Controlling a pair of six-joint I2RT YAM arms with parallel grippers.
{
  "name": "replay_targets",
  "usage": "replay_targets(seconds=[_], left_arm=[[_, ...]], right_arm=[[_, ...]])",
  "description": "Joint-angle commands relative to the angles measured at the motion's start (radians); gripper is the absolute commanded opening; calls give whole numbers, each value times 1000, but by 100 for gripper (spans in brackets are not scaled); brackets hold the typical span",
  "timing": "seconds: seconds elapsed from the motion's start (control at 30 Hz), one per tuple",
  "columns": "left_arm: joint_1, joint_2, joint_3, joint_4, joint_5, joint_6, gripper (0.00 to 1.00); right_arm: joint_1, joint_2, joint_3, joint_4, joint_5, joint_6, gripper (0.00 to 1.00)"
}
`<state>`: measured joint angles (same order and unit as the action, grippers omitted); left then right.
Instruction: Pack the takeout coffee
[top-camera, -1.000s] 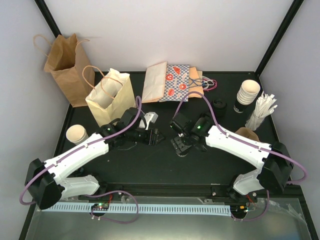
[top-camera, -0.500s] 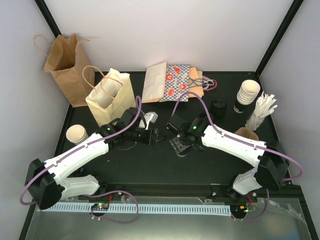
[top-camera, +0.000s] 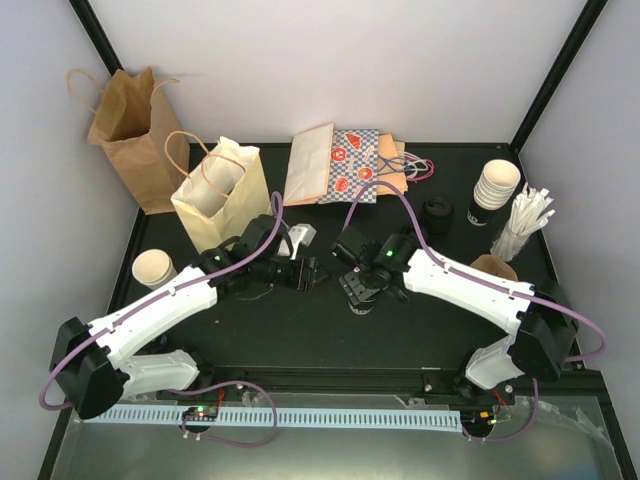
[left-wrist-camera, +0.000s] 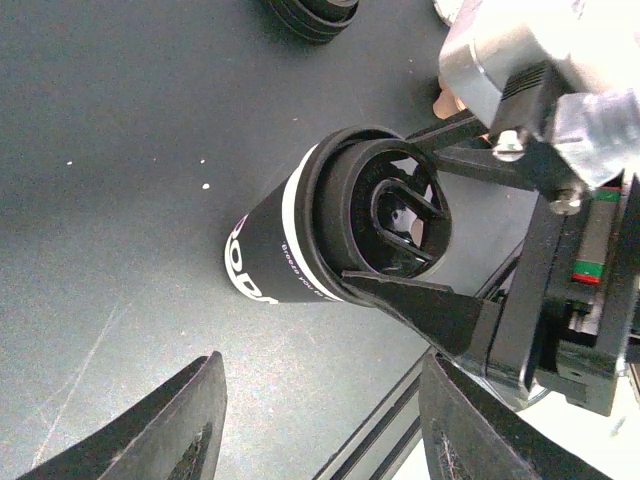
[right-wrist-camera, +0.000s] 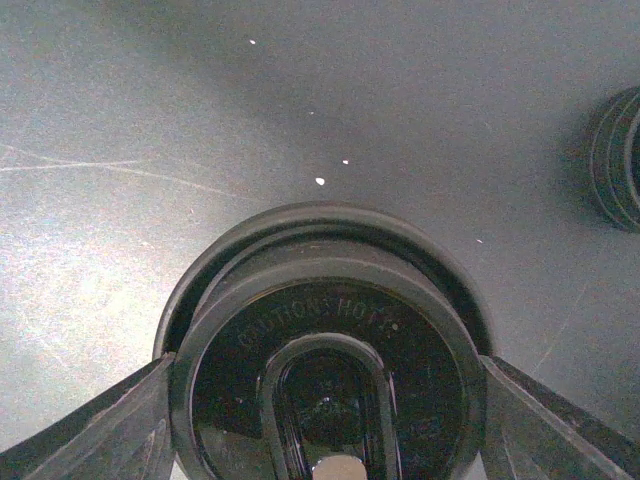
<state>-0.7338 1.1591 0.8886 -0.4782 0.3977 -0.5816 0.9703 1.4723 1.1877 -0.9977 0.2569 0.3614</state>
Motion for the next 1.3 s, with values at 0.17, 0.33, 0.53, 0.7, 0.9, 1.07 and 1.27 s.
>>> replay_targets(seconds=[0.17, 0.33, 0.53, 0.7, 0.9, 1.07, 1.27], left_arm=[[7, -4, 3, 12, 24, 9, 55], [7, -4, 0, 14, 28, 8, 55], [8, -12, -22, 22, 35, 6, 55], [8, -19, -42, 28, 43, 4, 55], [8, -19, -61, 43, 59, -3, 55], [6, -17, -87, 64, 72, -12, 55], [7, -13, -90, 68, 76, -11, 55]], right_arm=[[5, -26, 64, -40, -25, 7, 78], [5, -21, 60, -39, -48, 2, 78], [7, -23, 24, -16, -90, 2, 78], [31, -44, -8, -10, -105, 11, 79], [74, -43, -17, -16, -72, 25, 80], [96, -49, -10, -15, -34, 39, 86], [103, -53, -11, -16, -11, 37, 86]])
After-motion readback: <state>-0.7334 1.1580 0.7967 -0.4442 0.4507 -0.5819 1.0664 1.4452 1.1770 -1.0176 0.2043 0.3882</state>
